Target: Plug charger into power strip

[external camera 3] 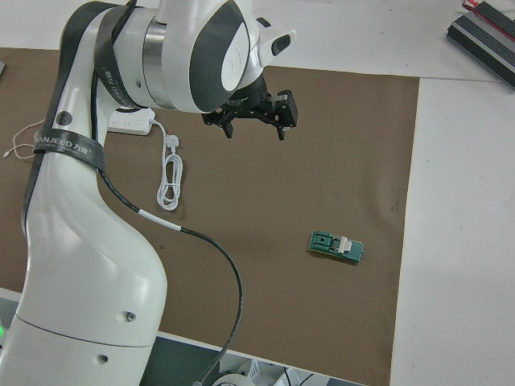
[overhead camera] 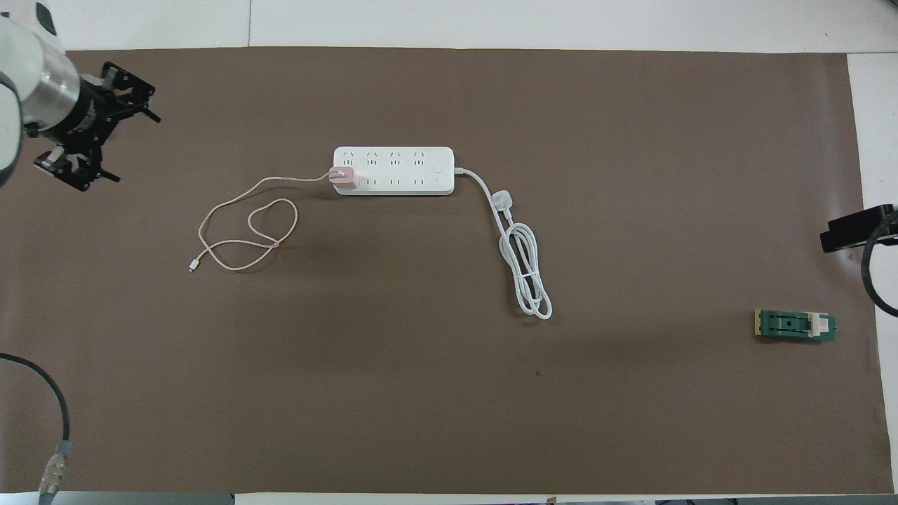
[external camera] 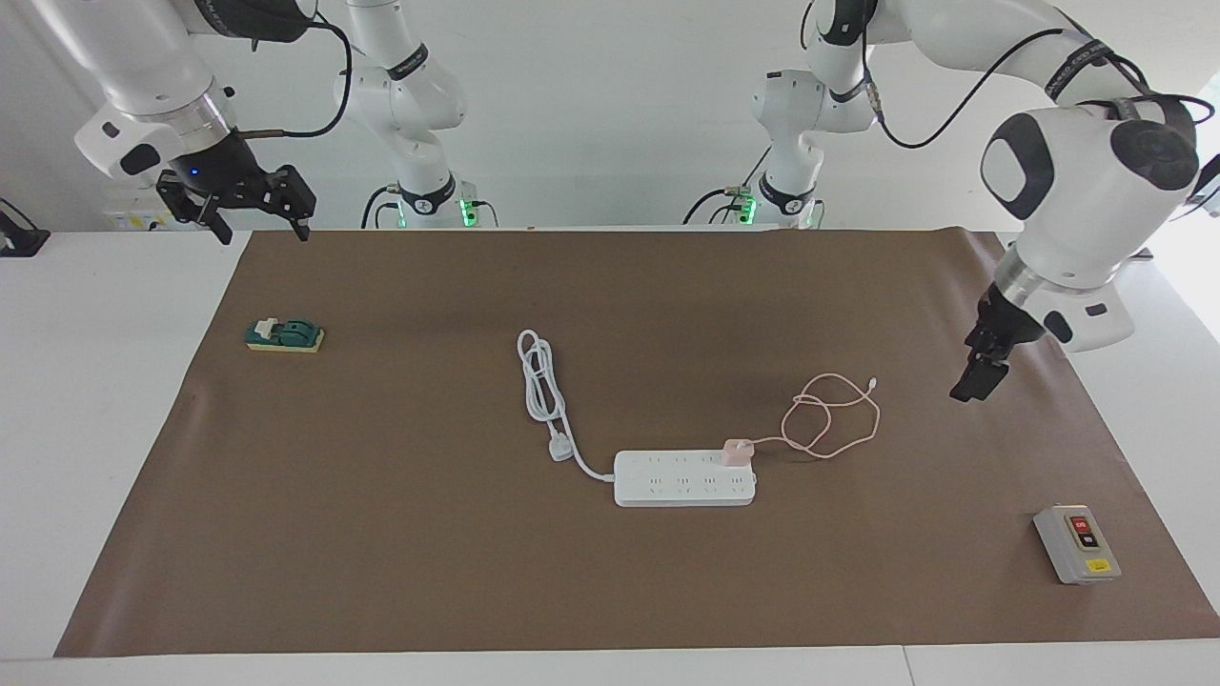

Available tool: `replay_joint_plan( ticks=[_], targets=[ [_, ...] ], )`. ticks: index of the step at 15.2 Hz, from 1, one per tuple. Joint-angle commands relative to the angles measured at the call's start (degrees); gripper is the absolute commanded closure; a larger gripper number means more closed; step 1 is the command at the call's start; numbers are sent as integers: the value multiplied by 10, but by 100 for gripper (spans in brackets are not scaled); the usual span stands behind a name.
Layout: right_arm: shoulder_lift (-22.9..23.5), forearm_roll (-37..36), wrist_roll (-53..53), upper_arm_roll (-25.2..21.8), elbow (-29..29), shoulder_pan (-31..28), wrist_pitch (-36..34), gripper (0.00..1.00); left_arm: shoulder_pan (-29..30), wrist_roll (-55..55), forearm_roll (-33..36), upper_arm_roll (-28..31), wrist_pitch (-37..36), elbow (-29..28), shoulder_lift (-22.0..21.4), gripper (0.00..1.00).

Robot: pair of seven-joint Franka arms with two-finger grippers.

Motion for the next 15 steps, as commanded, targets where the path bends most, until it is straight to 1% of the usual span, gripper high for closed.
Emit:
replay_joint_plan(
  ticks=[1, 2, 3, 4, 6, 7, 9, 11, 13, 15],
  targets=[
    [-10, 1, -10, 8, -10, -10, -3, 0, 31, 152, 5, 0, -43, -9, -23, 0],
    [-10, 1, -10, 8, -10, -10, -3, 0, 37, 191, 5, 6, -57, -7, -30, 0],
    [-10, 1, -10, 8, -10, -10, -3, 0, 40, 242, 5, 16, -73, -7, -46, 0],
    [-10, 1, -10, 8, -10, -10, -3, 0, 40, 270, 5, 25, -100, -6, -57, 0],
    [-10, 1, -10, 8, -10, -10, -3, 0, 37, 288, 4, 32, -152, 4, -61, 0],
    [-10, 1, -10, 8, -10, -10, -3, 0, 37, 279, 3, 27, -154, 15, -67, 0],
    [-10, 1, -10, 8, -10, -10, -3, 0, 52, 286, 4, 21, -153, -15, -95, 0],
    [-10, 1, -10, 8, -10, -10, -3, 0, 79, 289, 3, -17, -144, -48, -121, 0],
    [-10, 1, -10, 8, -10, -10, -3, 0, 85, 289, 1, -28, -143, -86, -149, 0],
    [-10, 1, -10, 8, -10, -11, -3, 0, 86, 285, -2, -50, -117, -121, -177, 0]
  ],
)
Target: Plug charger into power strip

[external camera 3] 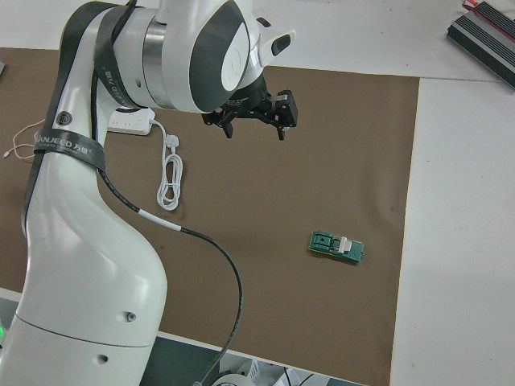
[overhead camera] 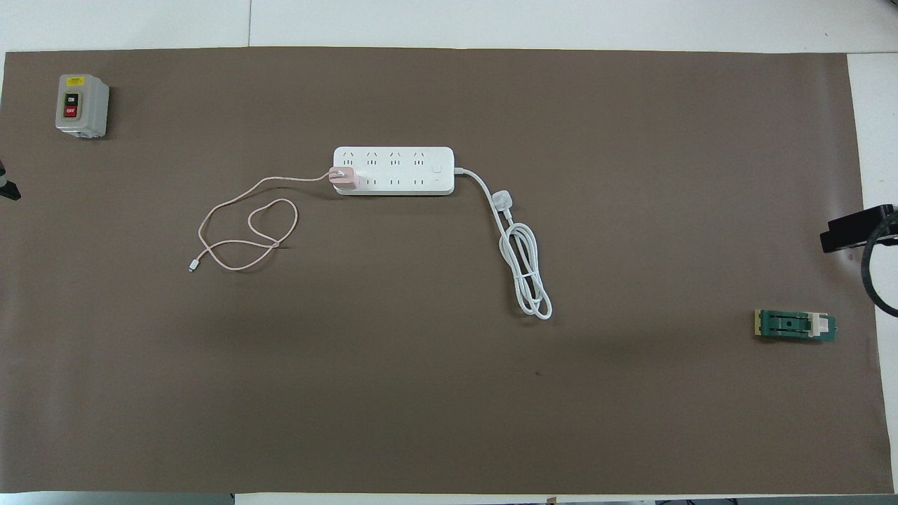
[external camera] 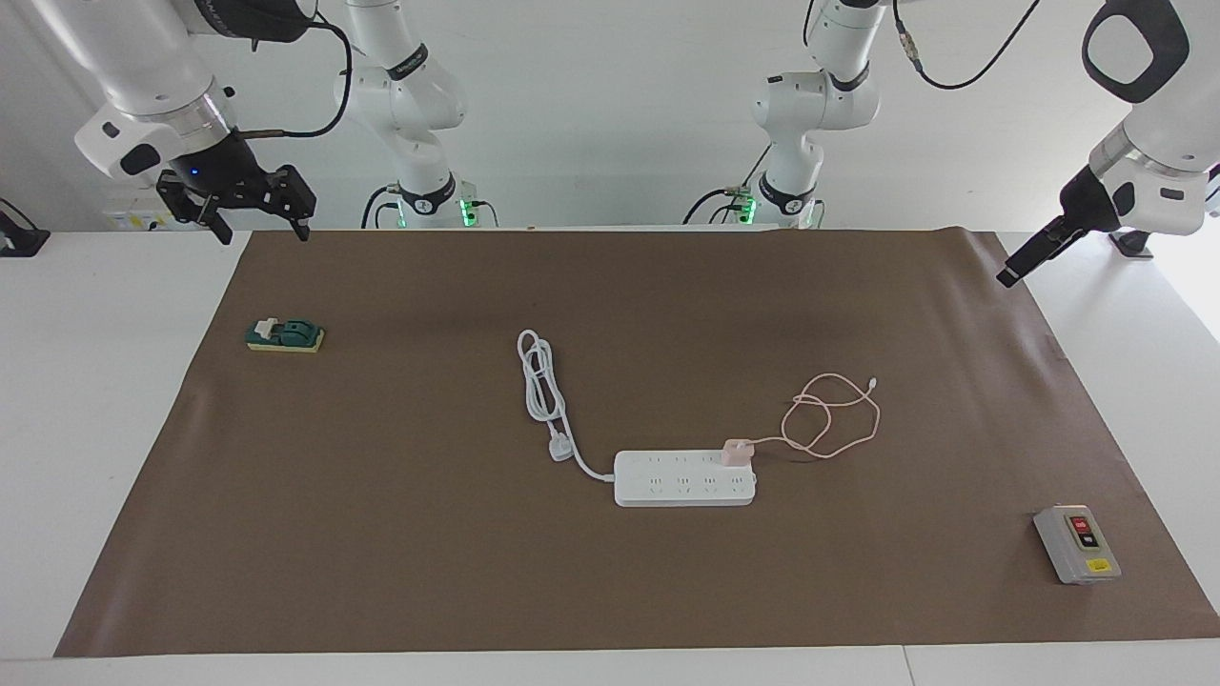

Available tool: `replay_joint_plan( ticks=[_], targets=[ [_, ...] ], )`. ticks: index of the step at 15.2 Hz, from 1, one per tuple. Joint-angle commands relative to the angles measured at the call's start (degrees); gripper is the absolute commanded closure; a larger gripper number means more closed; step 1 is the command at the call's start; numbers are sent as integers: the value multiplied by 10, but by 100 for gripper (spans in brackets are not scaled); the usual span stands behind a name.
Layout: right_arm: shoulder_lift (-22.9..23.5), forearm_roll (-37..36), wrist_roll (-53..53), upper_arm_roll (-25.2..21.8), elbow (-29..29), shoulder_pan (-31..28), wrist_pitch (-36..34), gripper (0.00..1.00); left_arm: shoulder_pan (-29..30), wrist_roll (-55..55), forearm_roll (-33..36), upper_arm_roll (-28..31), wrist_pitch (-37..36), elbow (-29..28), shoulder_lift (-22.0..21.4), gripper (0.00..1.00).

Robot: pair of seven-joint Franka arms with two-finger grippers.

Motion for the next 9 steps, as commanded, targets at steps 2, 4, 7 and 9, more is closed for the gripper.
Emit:
replay_joint_plan(
  ticks=[2, 4, 7, 9],
  targets=[
    [-10, 1, -12, 8, -10, -11, -4, 0, 4, 9, -1, -51, 91, -117, -85, 0],
    [-10, 1, -12, 8, -10, -11, -3, 0, 2, 9, -1, -73, 109, -125, -73, 0],
    [-10, 1, -12, 7, -9, -12, -3, 0, 8, 11, 0, -105, 112, -120, -66, 0],
    [-10, 1, -12, 7, -9, -12, -3, 0, 10, 21, 0, -108, 112, -121, -70, 0]
  ],
)
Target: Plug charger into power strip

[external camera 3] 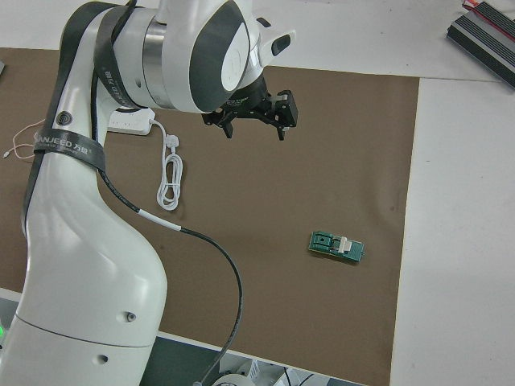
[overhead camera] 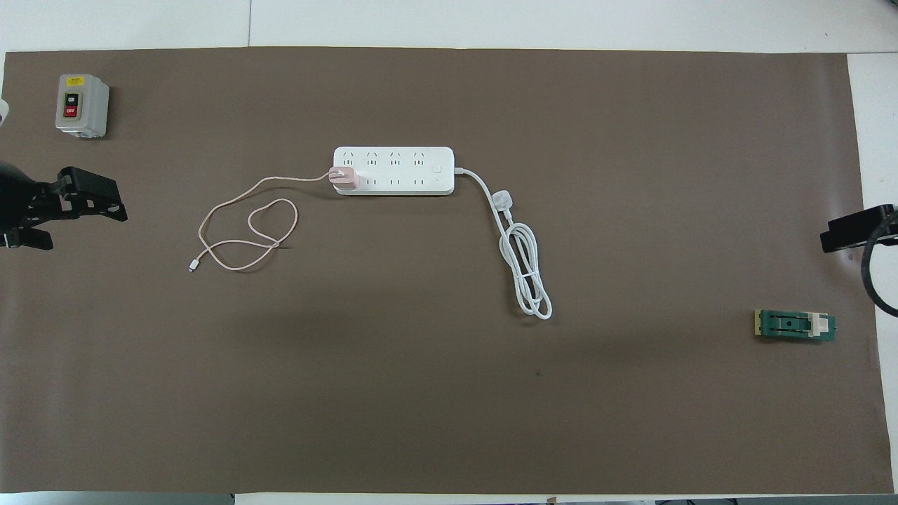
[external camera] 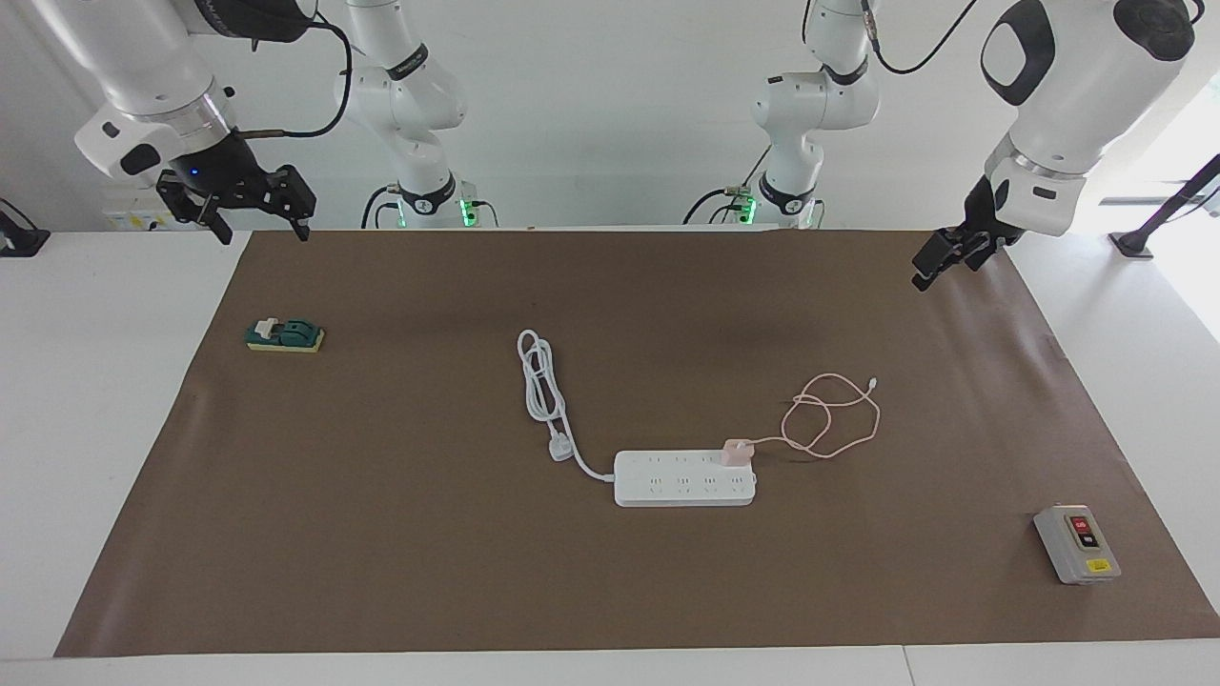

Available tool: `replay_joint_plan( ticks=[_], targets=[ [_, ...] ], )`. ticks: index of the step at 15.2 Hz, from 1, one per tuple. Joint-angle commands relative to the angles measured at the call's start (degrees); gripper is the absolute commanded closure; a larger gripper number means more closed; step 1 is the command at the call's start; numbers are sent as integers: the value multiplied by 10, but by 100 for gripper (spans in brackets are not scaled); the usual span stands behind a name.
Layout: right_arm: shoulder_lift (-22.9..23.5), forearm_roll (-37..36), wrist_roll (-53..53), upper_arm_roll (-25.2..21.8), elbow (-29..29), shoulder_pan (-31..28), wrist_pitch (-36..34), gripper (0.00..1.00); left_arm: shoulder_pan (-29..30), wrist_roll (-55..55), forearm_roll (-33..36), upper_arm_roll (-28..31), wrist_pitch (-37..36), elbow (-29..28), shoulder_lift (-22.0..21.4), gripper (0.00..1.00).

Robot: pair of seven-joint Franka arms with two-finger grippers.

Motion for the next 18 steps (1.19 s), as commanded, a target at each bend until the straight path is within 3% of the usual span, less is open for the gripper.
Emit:
replay_joint_plan(
  ticks=[1, 9, 13, 18],
  targets=[
    [-10, 1, -12, 6, -9, -12, -3, 0, 10, 43, 0, -6, 11, -13, -17, 0],
    [-10, 1, -12, 6, -9, -13, -3, 0, 21, 193, -1, -5, -17, 3, -40, 0],
    [-10, 1, -12, 7, -10, -13, -3, 0, 25, 202, 0, -4, -72, 23, -40, 0],
    [-10, 1, -13, 6, -10, -13, -3, 0, 24, 197, 0, -9, -74, 18, -34, 0]
  ],
)
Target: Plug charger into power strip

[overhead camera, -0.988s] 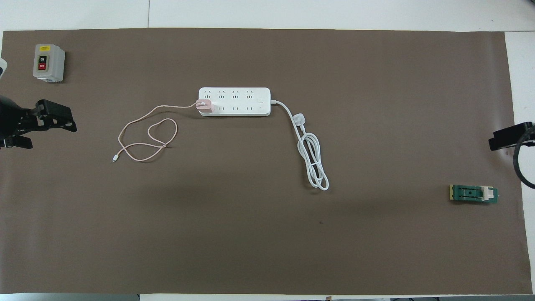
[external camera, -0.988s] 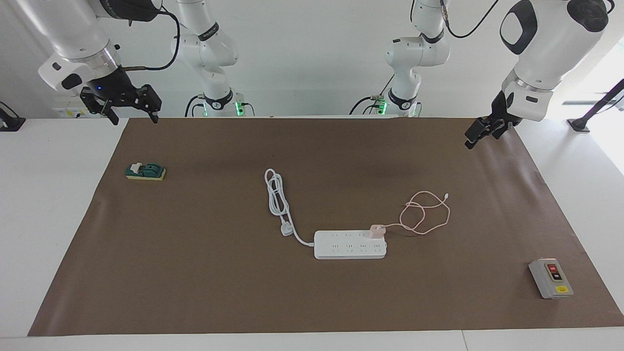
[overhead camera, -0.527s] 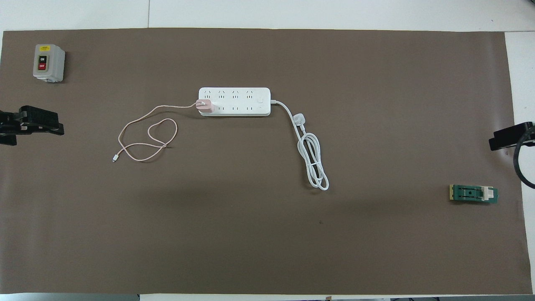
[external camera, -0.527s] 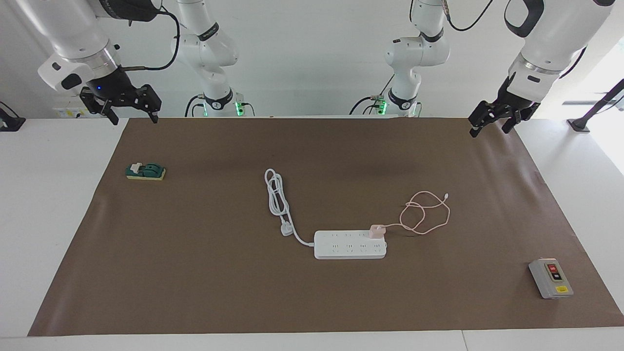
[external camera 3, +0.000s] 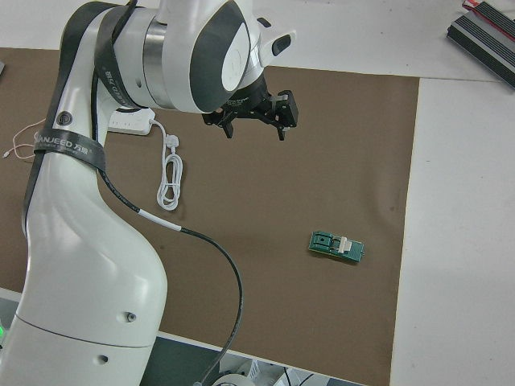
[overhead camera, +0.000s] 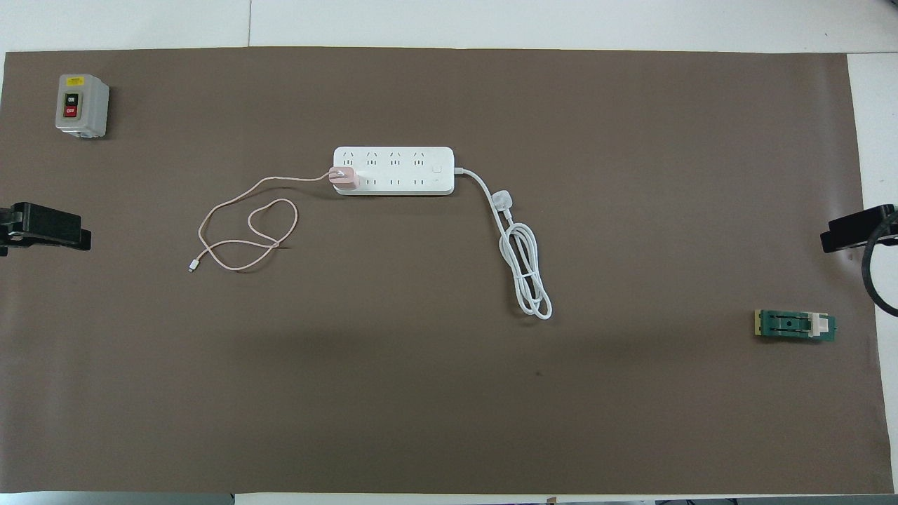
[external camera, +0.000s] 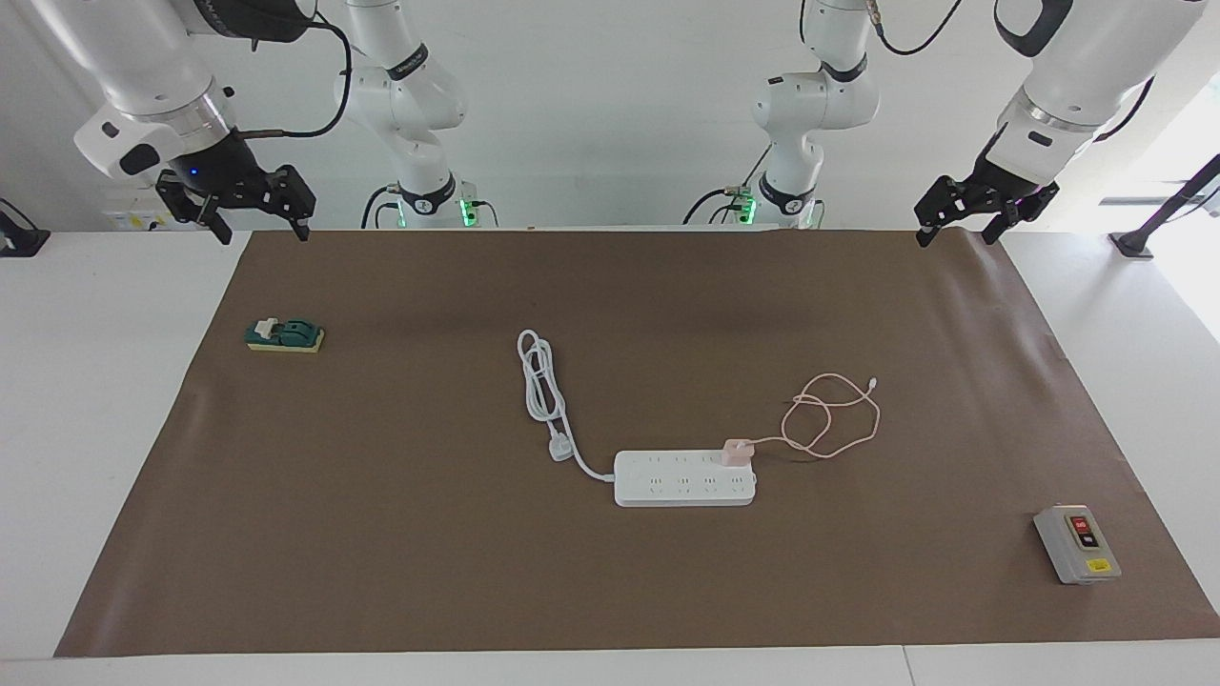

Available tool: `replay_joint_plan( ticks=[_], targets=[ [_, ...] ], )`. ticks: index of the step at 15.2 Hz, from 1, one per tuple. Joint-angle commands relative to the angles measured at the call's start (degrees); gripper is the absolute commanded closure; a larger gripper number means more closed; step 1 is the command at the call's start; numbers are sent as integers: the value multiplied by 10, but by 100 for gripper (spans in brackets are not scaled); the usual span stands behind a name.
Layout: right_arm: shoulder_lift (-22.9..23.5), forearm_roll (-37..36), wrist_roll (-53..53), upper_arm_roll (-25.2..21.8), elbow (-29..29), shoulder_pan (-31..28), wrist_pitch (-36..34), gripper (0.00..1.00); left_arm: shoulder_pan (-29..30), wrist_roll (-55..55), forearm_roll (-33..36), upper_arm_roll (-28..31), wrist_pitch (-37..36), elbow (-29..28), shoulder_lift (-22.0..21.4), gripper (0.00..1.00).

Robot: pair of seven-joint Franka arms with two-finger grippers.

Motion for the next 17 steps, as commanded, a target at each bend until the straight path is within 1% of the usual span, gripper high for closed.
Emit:
replay_joint_plan(
  ticks=[1, 7, 10, 17],
  targets=[
    [-10, 1, -13, 7, -10, -13, -3, 0, 8, 9, 0, -12, -12, -2, 1, 0],
    [-10, 1, -13, 7, -9, -13, -3, 0, 8, 17, -1, -14, -11, -3, 1, 0],
    [-10, 1, -14, 7, -9, -13, -3, 0, 8, 44, -1, -16, -11, -3, 0, 0],
    [-10, 1, -14, 7, -9, -13, -3, 0, 10, 34, 0, -16, -11, 0, 1, 0]
  ],
)
